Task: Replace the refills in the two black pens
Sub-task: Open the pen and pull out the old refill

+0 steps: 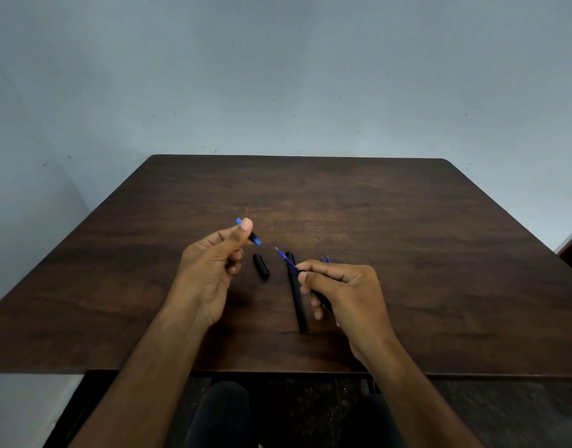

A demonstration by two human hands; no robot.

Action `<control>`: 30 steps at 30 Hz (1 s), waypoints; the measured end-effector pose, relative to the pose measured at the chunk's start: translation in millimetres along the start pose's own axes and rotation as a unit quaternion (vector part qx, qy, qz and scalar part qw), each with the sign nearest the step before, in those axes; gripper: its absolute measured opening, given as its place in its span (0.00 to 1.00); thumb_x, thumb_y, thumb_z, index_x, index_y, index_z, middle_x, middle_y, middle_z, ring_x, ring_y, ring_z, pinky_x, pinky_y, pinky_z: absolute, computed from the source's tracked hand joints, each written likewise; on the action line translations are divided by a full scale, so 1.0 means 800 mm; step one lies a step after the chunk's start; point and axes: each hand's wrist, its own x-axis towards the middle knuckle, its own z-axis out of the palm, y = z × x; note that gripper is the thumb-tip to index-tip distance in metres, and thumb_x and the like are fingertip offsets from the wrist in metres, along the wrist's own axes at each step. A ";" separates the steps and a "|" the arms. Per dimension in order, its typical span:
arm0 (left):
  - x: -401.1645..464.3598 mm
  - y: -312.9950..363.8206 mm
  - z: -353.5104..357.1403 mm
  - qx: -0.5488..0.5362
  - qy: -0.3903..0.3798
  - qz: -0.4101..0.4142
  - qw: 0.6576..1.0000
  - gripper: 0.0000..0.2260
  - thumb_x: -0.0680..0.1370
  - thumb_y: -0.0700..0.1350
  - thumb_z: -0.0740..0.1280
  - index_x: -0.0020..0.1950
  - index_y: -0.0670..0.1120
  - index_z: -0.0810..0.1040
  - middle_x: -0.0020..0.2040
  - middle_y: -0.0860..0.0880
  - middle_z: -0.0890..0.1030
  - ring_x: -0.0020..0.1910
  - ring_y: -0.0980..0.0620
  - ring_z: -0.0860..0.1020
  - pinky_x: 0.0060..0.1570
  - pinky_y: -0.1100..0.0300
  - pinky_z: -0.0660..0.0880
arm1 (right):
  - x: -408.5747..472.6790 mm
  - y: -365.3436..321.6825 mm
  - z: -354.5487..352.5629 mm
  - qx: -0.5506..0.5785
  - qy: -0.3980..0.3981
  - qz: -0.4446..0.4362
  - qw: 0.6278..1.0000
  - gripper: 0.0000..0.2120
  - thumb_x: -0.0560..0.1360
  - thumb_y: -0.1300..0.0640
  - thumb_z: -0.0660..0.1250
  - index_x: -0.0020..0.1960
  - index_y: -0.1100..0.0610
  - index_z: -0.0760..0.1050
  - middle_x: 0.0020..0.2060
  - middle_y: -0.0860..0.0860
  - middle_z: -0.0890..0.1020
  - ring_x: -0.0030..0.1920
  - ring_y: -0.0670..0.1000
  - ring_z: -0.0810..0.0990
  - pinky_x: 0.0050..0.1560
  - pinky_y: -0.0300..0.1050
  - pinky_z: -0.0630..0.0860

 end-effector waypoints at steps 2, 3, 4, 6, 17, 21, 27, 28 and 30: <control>0.000 0.002 -0.009 0.038 -0.004 0.003 0.999 0.19 0.64 0.52 0.77 0.49 0.41 0.86 0.39 0.51 0.84 0.32 0.58 0.68 0.30 0.65 0.64 | 0.000 0.000 0.001 0.000 0.005 0.005 1.000 0.08 0.74 0.64 0.73 0.44 0.52 0.88 0.30 0.54 0.84 0.27 0.48 0.76 0.24 0.37 0.72; -0.002 0.002 -0.013 0.077 -0.011 0.006 0.997 0.21 0.62 0.54 0.77 0.48 0.42 0.87 0.40 0.50 0.84 0.33 0.57 0.68 0.31 0.65 0.64 | 0.000 0.000 0.001 0.001 0.006 0.007 1.000 0.08 0.74 0.64 0.73 0.44 0.53 0.88 0.30 0.54 0.84 0.27 0.48 0.76 0.24 0.37 0.72; -0.003 0.002 -0.015 0.124 -0.021 0.009 0.992 0.22 0.61 0.57 0.78 0.47 0.44 0.88 0.41 0.49 0.84 0.34 0.57 0.69 0.34 0.64 0.66 | 0.000 0.000 0.002 0.003 0.007 0.008 1.000 0.08 0.74 0.64 0.73 0.45 0.53 0.88 0.30 0.54 0.84 0.27 0.48 0.75 0.25 0.38 0.72; -0.008 0.001 -0.016 0.195 -0.046 0.010 0.980 0.17 0.63 0.55 0.79 0.45 0.47 0.89 0.42 0.49 0.85 0.36 0.57 0.78 0.43 0.62 0.73 | 0.000 0.001 0.003 0.002 0.009 0.008 1.000 0.08 0.74 0.64 0.73 0.45 0.53 0.88 0.30 0.54 0.84 0.27 0.48 0.75 0.26 0.40 0.73; -0.017 -0.019 -0.004 0.518 0.005 0.069 0.852 0.05 0.69 0.52 0.80 0.42 0.55 0.88 0.38 0.57 0.86 0.36 0.65 0.81 0.36 0.71 0.75 | 0.002 0.005 0.000 -0.013 0.014 0.004 1.000 0.07 0.74 0.62 0.73 0.47 0.53 0.87 0.31 0.55 0.84 0.27 0.47 0.77 0.26 0.41 0.74; -0.022 -0.017 0.003 0.572 0.008 0.057 0.818 0.06 0.68 0.52 0.80 0.41 0.55 0.86 0.36 0.58 0.84 0.39 0.60 0.81 0.41 0.61 0.77 | 0.002 0.007 0.000 -0.017 0.018 0.011 1.000 0.07 0.75 0.62 0.73 0.46 0.52 0.87 0.31 0.55 0.85 0.27 0.47 0.77 0.27 0.40 0.74; -0.017 -0.016 0.010 0.606 -0.008 0.022 0.795 0.09 0.70 0.52 0.79 0.49 0.54 0.87 0.45 0.55 0.86 0.46 0.57 0.81 0.51 0.58 0.78 | 0.002 0.009 0.000 -0.017 0.017 0.014 1.000 0.07 0.75 0.62 0.73 0.47 0.52 0.87 0.31 0.54 0.85 0.28 0.47 0.77 0.28 0.41 0.74; -0.017 -0.017 0.009 0.603 -0.007 0.023 0.798 0.10 0.69 0.52 0.79 0.49 0.54 0.87 0.45 0.55 0.86 0.46 0.57 0.81 0.51 0.58 0.78 | 0.002 0.010 0.000 -0.017 0.017 0.013 1.000 0.07 0.75 0.62 0.73 0.47 0.52 0.87 0.31 0.54 0.85 0.27 0.47 0.77 0.28 0.41 0.74; -0.018 -0.020 0.007 0.590 0.000 0.035 0.807 0.10 0.68 0.51 0.80 0.48 0.54 0.87 0.44 0.55 0.86 0.45 0.58 0.81 0.51 0.59 0.78 | 0.001 0.010 0.001 -0.015 0.016 0.012 1.000 0.07 0.75 0.62 0.73 0.47 0.52 0.87 0.31 0.54 0.85 0.27 0.47 0.77 0.28 0.42 0.74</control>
